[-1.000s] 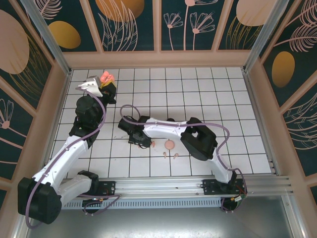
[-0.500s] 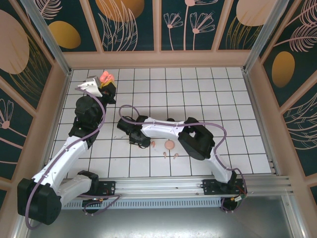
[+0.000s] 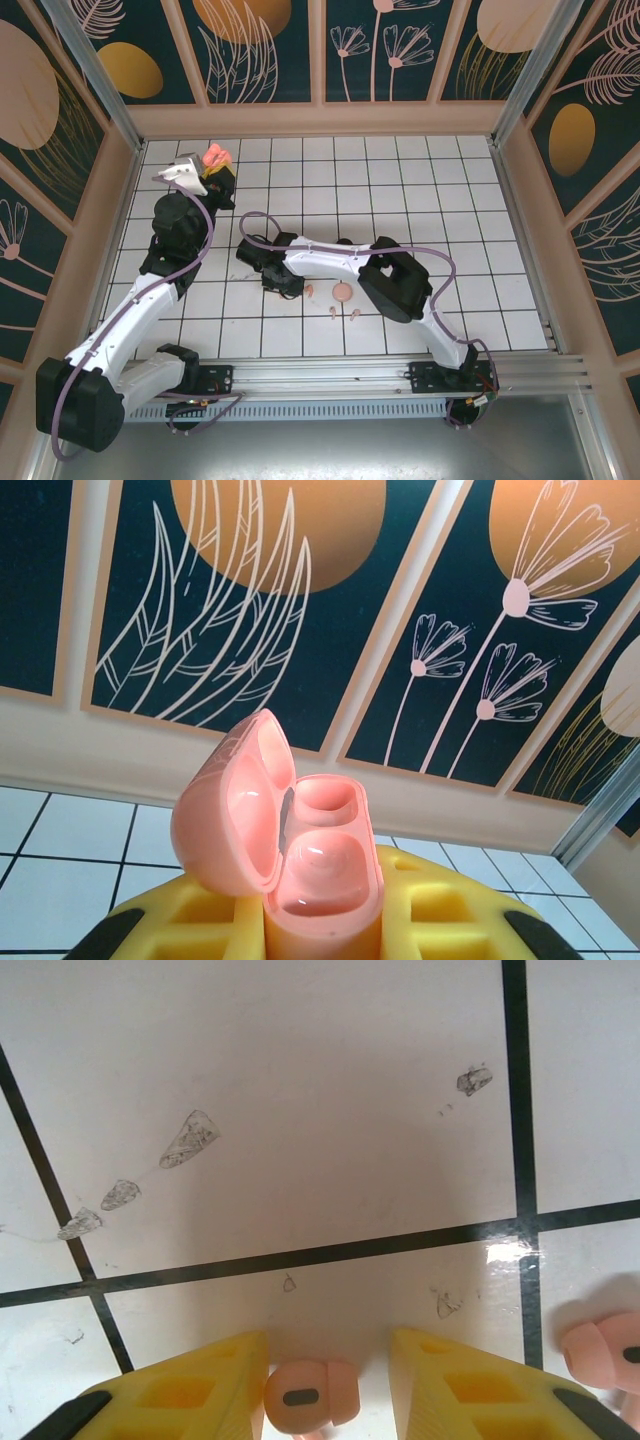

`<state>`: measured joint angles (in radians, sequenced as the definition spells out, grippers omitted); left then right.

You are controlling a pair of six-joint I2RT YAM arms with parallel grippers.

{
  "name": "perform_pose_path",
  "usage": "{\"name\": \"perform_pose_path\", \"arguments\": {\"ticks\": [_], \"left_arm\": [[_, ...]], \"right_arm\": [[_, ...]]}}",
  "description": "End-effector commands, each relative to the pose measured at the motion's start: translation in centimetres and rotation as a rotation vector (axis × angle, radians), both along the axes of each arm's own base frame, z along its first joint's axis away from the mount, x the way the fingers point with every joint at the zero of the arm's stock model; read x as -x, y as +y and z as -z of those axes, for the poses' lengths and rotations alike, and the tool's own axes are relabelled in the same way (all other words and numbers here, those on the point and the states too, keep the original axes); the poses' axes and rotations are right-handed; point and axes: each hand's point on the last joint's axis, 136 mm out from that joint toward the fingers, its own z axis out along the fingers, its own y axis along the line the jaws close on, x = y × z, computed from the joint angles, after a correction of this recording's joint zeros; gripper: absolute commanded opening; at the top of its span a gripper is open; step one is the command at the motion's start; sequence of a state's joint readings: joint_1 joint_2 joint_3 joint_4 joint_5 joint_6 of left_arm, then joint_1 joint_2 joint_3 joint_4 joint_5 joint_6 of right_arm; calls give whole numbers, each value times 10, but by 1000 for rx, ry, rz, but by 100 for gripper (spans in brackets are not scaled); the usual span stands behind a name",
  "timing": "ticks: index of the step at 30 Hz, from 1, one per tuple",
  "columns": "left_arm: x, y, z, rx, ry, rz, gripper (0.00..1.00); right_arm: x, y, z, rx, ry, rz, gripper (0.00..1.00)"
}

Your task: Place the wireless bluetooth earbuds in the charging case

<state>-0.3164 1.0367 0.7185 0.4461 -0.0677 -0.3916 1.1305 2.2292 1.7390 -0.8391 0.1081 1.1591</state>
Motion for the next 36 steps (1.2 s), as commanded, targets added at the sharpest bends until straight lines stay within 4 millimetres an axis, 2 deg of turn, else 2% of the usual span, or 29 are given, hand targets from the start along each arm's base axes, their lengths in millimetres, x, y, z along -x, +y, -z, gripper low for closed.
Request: {"name": "perform_pose_path", "arguments": {"ticks": [1, 14, 19, 29, 33, 36], "left_arm": [[1, -1, -7, 23, -35, 10, 0], [1, -3, -8, 26, -37, 21, 0], [0, -3, -6, 25, -34, 21, 0], [0, -4, -7, 26, -37, 28, 0], [1, -4, -8, 25, -39, 28, 0], [0, -5, -7, 29, -36, 29, 0]], "right_arm": [[7, 8, 15, 12, 23, -15, 36], [13, 12, 15, 13, 25, -25, 36], [16, 16, 16, 1, 32, -31, 32], [19, 20, 18, 3, 35, -38, 35], [19, 19, 20, 4, 36, -38, 33], [20, 19, 21, 3, 38, -37, 26]]}}
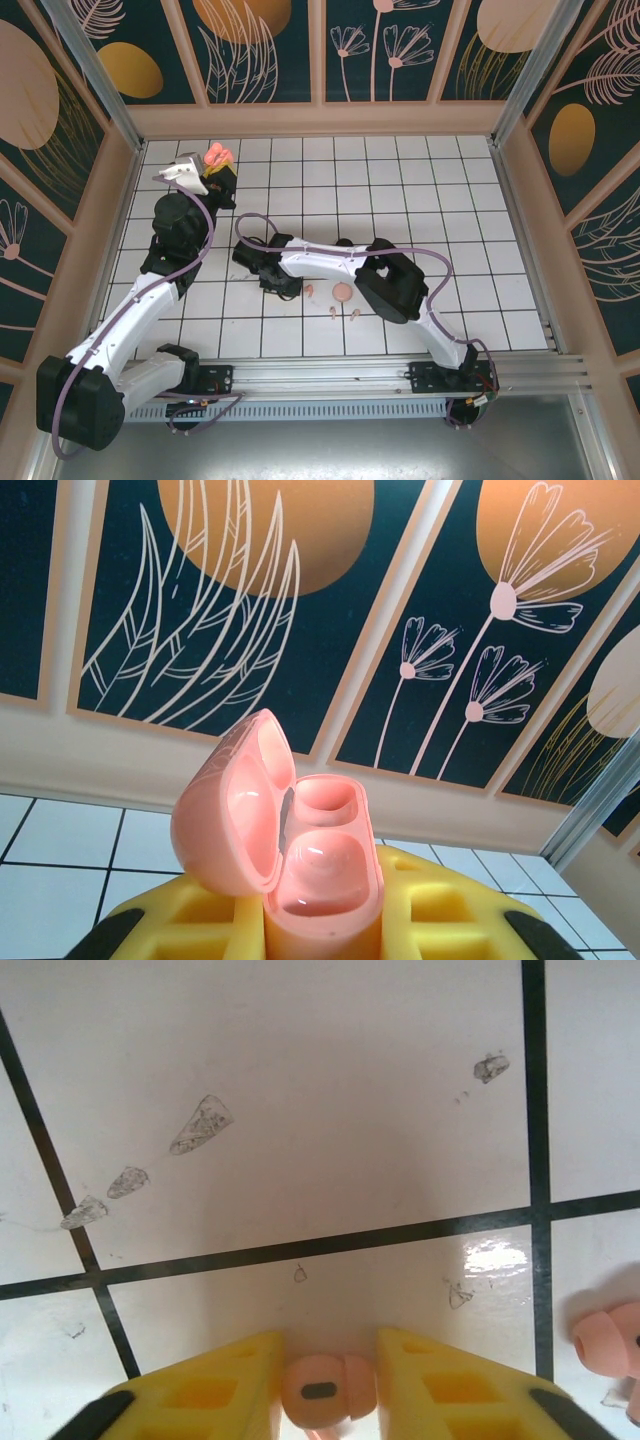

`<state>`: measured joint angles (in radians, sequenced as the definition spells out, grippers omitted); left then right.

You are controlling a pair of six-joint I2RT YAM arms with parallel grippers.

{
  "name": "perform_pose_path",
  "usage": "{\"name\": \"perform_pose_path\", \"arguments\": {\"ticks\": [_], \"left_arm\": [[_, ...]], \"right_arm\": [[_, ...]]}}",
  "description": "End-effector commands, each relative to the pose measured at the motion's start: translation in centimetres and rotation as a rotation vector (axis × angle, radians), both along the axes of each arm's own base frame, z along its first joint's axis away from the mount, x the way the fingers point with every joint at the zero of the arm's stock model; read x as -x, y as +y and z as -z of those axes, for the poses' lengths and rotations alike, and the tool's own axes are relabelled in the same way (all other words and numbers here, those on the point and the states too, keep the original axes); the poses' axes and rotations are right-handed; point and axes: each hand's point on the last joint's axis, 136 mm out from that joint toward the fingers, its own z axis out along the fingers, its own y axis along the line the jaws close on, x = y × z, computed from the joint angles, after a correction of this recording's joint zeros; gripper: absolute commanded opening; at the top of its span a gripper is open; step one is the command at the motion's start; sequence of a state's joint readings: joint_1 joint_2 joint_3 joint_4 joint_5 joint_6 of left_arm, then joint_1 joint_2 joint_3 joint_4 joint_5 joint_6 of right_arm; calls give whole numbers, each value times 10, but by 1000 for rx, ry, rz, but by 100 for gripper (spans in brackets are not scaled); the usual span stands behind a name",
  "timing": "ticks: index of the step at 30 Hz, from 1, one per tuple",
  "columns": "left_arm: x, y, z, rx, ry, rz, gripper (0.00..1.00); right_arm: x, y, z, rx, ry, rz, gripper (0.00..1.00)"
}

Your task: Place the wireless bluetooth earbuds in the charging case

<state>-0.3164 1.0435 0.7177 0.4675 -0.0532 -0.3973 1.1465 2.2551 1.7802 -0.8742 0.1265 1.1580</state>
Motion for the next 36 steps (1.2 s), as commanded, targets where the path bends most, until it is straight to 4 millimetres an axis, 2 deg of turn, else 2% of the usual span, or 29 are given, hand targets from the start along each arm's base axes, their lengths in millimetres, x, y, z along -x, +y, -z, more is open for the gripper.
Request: {"name": "perform_pose_path", "arguments": {"ticks": [1, 5, 8, 16, 23, 29, 36], "left_arm": [[1, -1, -3, 22, -19, 13, 0], [1, -2, -4, 31, -22, 14, 0], [1, -2, -6, 32, -27, 18, 0], [-3, -7, -24, 32, -51, 37, 0], [-2, -9, -31, 16, -84, 48, 0], [3, -5, -28, -16, -111, 30, 0], [16, -15, -19, -14, -167, 104, 0]], "right_arm": [[17, 15, 20, -22, 46, -22, 24], [15, 15, 15, -34, 27, -15, 19], [7, 14, 2, -49, -13, -7, 19], [-28, 3, -37, -88, -115, 16, 20], [-81, -24, -55, -97, -186, 37, 20], [-134, -56, -71, -120, -254, 65, 20], [-186, -94, -95, -137, -334, 71, 20]]}}
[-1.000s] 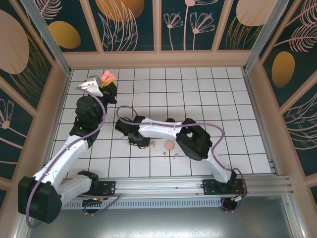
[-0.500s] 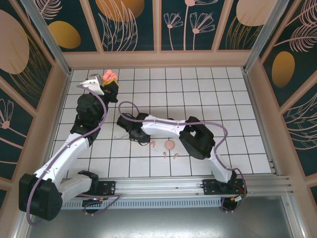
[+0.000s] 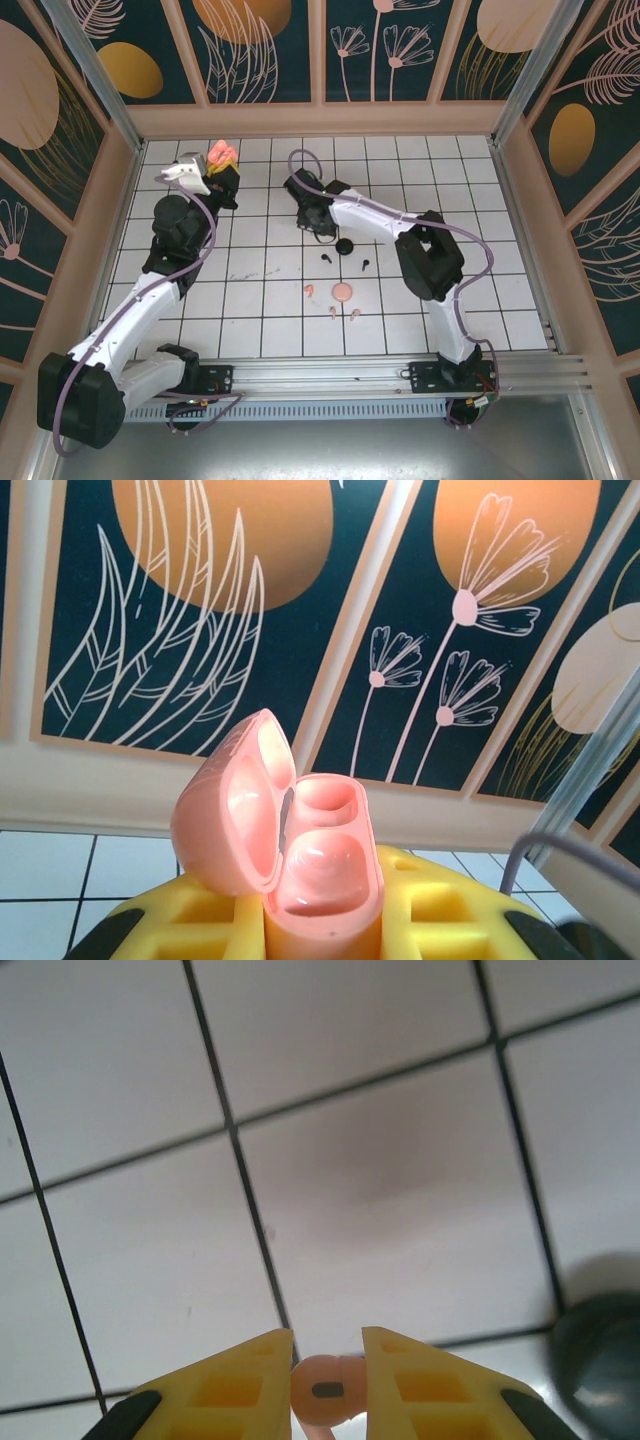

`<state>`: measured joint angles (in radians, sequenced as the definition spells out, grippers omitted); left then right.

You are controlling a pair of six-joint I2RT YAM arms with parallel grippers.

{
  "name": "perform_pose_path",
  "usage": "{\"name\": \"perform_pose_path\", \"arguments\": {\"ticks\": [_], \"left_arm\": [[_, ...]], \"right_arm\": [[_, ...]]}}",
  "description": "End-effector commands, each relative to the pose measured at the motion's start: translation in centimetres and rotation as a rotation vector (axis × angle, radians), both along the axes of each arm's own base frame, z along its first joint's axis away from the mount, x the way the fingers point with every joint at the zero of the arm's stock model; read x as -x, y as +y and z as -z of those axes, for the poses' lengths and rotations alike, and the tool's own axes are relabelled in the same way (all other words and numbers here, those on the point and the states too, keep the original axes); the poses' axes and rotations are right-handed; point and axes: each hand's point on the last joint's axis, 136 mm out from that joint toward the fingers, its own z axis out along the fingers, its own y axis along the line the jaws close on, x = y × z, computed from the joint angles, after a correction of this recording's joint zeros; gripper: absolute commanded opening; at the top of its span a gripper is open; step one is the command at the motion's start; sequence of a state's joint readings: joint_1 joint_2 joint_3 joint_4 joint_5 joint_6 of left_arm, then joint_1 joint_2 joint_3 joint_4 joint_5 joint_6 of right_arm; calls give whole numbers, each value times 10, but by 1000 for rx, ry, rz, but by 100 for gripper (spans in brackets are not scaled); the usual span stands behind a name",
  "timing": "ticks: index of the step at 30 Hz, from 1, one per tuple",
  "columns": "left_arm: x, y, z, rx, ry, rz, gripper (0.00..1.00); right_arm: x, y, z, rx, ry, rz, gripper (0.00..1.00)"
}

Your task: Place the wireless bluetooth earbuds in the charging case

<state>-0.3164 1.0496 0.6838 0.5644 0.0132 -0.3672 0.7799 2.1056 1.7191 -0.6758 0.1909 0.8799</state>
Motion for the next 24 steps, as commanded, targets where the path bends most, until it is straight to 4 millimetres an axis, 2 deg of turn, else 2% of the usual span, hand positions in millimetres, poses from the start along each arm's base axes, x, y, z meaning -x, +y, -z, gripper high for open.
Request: {"name": "perform_pose_path", "arguments": {"ticks": [1, 6, 11, 16, 20, 24], "left_arm": [[15, -5, -13, 1, -119, 51, 0], [24, -7, 9, -54, -145, 68, 0], [32, -17, 44, -99, -162, 130, 0], [35, -29, 74, -139, -178, 198, 0], [39, -43, 88, -181, -228, 276, 0], [28, -57, 99, -218, -228, 333, 0]], "right_arm": [[-22, -14, -33, -9, -100, -44, 20], [-46, -36, -51, -32, -154, -53, 20], [-63, -52, -72, -51, -214, -69, 20], [-69, -56, -95, -75, -276, -102, 20], [-68, -54, -120, -129, -341, -129, 20], [-64, -45, -140, -199, -388, -160, 20]]}}
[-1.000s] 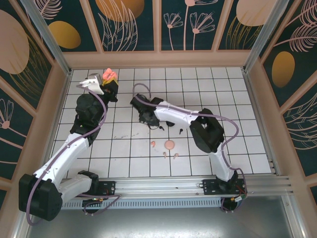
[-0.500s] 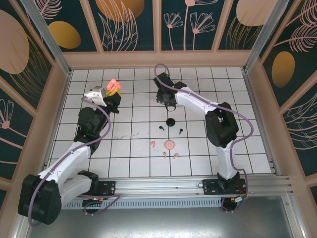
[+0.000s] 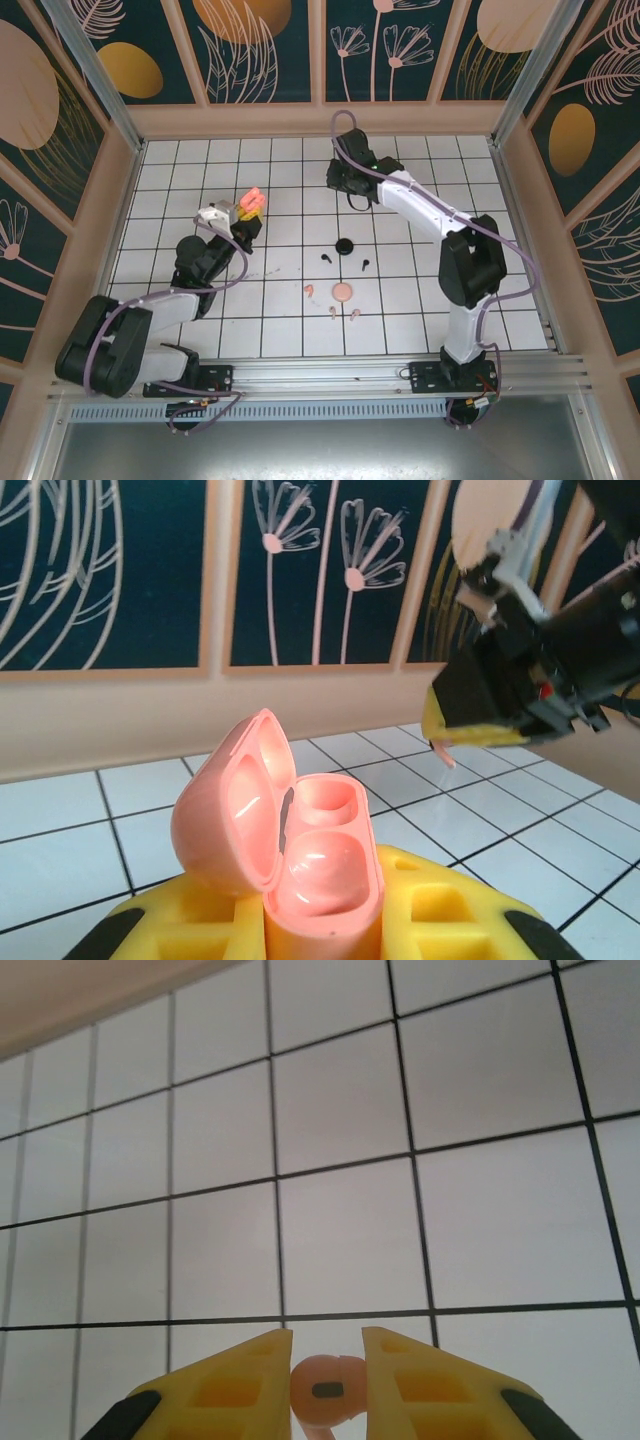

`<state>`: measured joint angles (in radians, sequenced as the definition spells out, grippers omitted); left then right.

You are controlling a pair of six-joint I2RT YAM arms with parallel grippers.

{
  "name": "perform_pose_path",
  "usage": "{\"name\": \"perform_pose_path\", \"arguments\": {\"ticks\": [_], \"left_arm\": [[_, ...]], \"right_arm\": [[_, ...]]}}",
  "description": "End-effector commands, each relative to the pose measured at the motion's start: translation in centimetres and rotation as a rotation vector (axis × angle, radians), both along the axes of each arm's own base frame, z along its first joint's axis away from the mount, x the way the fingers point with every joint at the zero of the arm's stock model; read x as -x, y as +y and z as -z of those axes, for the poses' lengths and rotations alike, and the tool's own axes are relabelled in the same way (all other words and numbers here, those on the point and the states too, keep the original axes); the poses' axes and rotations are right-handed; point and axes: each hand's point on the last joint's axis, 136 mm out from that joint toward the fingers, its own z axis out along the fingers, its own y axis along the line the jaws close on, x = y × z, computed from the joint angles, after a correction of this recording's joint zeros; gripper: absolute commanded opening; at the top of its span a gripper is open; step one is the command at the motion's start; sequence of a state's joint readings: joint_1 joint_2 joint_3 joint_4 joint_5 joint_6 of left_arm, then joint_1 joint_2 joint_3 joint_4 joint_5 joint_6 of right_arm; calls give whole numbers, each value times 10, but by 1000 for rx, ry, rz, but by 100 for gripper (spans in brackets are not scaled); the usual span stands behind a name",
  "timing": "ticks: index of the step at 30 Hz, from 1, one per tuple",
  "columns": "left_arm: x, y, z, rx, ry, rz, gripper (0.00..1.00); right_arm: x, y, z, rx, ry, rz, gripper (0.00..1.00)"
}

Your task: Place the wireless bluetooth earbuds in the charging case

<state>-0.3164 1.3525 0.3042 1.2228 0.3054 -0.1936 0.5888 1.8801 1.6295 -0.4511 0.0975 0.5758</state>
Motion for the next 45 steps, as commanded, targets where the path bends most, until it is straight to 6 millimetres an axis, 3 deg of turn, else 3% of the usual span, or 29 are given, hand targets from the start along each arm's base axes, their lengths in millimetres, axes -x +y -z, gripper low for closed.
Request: {"name": "perform_pose_path", "arguments": {"ticks": [1, 6, 15, 21, 28, 33, 45], "left_arm": [[1, -18, -26, -19, -151, 98, 0], [-16, -43, -19, -42, -147, 187, 0], [-43, -77, -34, -82, -241, 246, 0], [-50, -101, -39, -233, -293, 233, 0], [-49, -107, -56, -224, -290, 252, 0], [-41, -110, -68, -208, -295, 280, 0], [-25, -120, -81, -183, -304, 324, 0]], "right_arm": [[3, 11, -40, -93, -99, -67, 20], [11, 23, -71, -175, -181, -132, 21], [37, 33, -135, -298, -367, -226, 21], [60, 38, -165, -384, -473, -282, 22], [92, 44, -193, -466, -604, -354, 22], [111, 43, -197, -517, -697, -384, 23], [117, 53, -180, -577, -721, -405, 23]]}}
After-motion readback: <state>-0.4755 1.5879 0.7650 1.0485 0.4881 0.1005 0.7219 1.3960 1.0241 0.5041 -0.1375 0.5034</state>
